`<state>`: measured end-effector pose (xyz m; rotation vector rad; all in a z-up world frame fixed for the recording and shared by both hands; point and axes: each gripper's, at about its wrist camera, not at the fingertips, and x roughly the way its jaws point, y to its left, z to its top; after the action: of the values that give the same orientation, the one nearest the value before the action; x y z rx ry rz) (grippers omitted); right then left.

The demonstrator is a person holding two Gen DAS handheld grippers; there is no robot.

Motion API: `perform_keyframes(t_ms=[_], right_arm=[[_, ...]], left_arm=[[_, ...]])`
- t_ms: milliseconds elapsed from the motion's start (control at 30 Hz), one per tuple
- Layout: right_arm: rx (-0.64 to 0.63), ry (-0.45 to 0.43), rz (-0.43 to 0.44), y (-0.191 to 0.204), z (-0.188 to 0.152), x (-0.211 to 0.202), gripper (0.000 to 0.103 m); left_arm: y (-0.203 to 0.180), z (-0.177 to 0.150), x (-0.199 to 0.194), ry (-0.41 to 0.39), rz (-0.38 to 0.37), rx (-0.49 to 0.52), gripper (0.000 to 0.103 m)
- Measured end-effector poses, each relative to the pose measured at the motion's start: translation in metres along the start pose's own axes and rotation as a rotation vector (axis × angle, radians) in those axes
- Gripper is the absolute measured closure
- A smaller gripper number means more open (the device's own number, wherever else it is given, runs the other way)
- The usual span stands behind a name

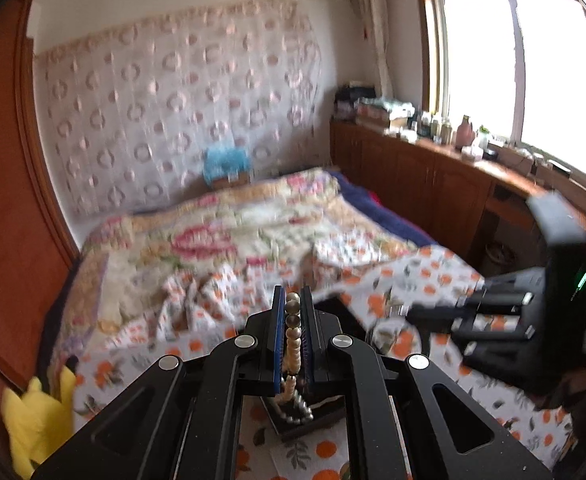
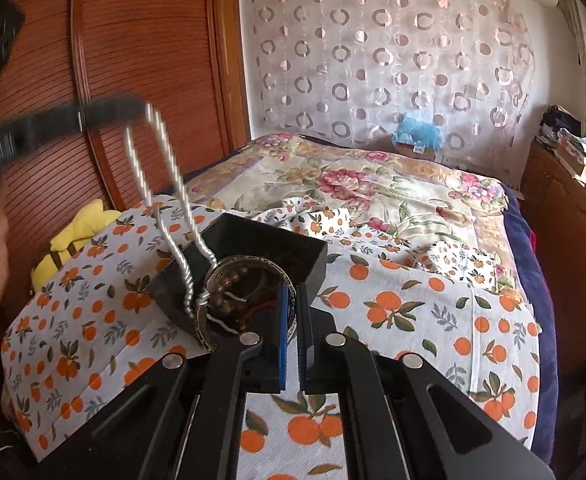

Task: Organize jewelry
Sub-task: 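Lower the pearl necklace into the box with the left tool while the right drops the bangle, then reach the open right tool back to the pearl-and-gold chain on the bed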

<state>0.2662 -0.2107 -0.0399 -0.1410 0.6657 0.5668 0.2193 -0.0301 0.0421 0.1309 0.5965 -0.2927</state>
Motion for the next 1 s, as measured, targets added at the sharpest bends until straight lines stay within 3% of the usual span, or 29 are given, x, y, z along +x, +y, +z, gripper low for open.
perform_keyframes(t_ms=[267,733,867,1000], right_arm=[[-0.024,0.028,0.002,0.005,0.016,0.034,0.098],[-0.067,0.117,-0.034,0.014,0.021,0.095,0.098],[-0.063,0.124,-0.025,0.014,0.02,0.099,0.096],[-0.058,0.087,-0.009,0.016,0.022,0.087,0.096]], left_arm=[[0.016,-0.021,0.03,0.072,-0.021,-0.04,0.096],[0.026,-0.054,0.008,0.095,-0.008,-0.065,0.094],[0.022,-0.065,0.0,0.102,0.005,-0.057,0.086],[0.017,-0.078,-0.004,0.114,0.002,-0.058,0.085]])
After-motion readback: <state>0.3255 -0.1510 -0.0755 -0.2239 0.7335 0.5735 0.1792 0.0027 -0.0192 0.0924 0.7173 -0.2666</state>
